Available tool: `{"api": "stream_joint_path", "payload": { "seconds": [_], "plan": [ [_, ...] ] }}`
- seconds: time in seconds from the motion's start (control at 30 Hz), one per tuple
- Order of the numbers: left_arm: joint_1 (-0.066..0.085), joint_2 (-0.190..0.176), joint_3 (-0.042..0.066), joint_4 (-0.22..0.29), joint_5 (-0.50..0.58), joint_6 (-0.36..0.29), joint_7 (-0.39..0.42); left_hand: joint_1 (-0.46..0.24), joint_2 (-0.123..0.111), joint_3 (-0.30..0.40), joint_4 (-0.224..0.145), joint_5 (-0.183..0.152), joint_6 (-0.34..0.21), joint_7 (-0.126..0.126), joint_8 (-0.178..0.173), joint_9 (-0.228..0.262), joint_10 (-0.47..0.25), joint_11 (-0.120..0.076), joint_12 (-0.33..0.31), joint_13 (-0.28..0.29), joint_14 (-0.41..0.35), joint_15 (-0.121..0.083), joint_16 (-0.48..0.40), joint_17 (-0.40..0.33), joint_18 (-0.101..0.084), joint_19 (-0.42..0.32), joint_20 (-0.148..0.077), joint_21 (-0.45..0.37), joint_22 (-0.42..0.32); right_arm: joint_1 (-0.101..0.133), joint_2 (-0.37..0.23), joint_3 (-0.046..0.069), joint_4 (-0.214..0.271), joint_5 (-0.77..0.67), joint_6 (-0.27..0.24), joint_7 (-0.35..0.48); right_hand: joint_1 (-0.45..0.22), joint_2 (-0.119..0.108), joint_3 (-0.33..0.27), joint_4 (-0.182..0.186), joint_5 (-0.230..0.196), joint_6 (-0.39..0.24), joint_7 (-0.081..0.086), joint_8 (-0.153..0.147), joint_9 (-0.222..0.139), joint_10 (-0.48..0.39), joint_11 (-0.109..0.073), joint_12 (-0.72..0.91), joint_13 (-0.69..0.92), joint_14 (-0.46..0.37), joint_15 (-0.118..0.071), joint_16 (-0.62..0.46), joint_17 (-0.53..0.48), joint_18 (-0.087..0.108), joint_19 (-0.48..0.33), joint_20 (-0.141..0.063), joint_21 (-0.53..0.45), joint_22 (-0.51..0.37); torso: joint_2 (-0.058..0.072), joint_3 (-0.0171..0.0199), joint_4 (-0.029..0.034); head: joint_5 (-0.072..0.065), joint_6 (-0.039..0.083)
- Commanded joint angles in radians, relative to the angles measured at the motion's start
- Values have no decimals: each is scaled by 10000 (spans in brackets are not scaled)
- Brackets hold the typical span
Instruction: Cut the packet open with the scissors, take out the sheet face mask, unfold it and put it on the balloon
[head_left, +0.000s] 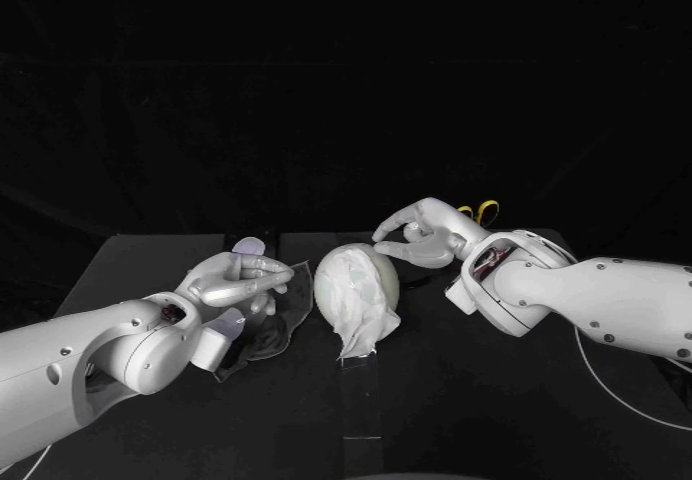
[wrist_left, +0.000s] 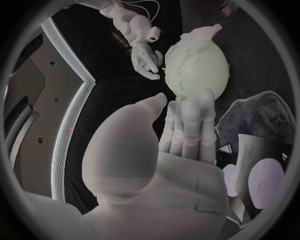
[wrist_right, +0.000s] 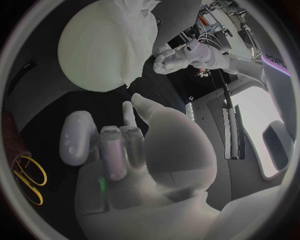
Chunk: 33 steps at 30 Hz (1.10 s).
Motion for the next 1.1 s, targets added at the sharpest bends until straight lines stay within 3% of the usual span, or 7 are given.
{"api": "stream_joint_path", "payload": {
  "seconds": [0.03,0.17,0.33,0.5,0.83,1.1],
  "plan": [
    [25,179,13,-82,-433,-1654,324,-181,-55,-157,49,-35,-167,41,-34,-25,-158,20,-31,-19,207,19,218,276,92,76,89,-56,-28,17,187,3,-138,-808,65,-704,-195,-44,-70,91,-7,-63,56,-92,-38,1080,74,35,2627,1062,29,40,2627,-19,6,36,-101,1627,21,-6,-4,37,8],
    [29,362,16,-211,-588,-2016,101,-178,-83,-393,104,-35,-357,76,61,-14,-368,62,144,38,641,59,853,1018,106,328,136,5,-16,24,379,4,-264,-931,66,-890,-317,-119,-156,181,-9,-119,92,-165,-72,1080,107,35,2627,1062,58,40,2627,-15,-11,58,-133,1619,18,2,-16,16,-7],
    [31,607,19,-380,-969,-2065,-248,-115,-173,-705,93,-38,-655,98,231,19,-893,141,463,226,465,137,1022,1170,77,504,186,126,133,21,611,4,-392,-1003,232,-1113,-405,-166,-232,273,-11,-140,113,-223,-97,1080,129,35,2627,1062,82,40,2627,-10,-25,82,-159,1613,36,5,-10,43,-41],
    [32,891,21,-511,-1418,-1930,-574,13,-71,-1208,201,-34,-975,60,762,98,-1378,102,1496,743,360,137,1607,1720,29,736,207,422,582,13,777,5,-460,-1030,352,-1273,-527,-239,-356,404,-13,-131,123,-268,-115,1080,142,35,2627,1062,97,40,2627,-6,-33,103,-173,1611,33,2,-4,72,-53],
    [30,1158,24,-585,-1743,-1658,-897,41,-3,-1751,529,-33,-1074,-11,1224,51,-1423,30,2501,1143,757,77,2380,2603,-135,1263,162,1151,1647,3,918,5,-447,-1040,553,-1345,-684,-238,-519,664,-14,-38,96,-294,-122,1080,128,35,2627,1062,96,40,2627,-14,-3,118,-112,1631,30,-6,1,62,-79],
    [30,1228,29,-517,-1605,-1583,-932,97,48,-1785,569,-31,-1083,-21,1275,31,-1442,18,2589,1163,777,67,2433,2647,-146,1297,153,1217,1733,-11,1040,4,-561,-1063,675,-1410,-557,-123,-498,734,-11,178,12,-231,-94,1080,61,35,2627,1062,48,40,2627,-15,14,96,-82,1641,28,-7,10,39,-63]
  ]
}}
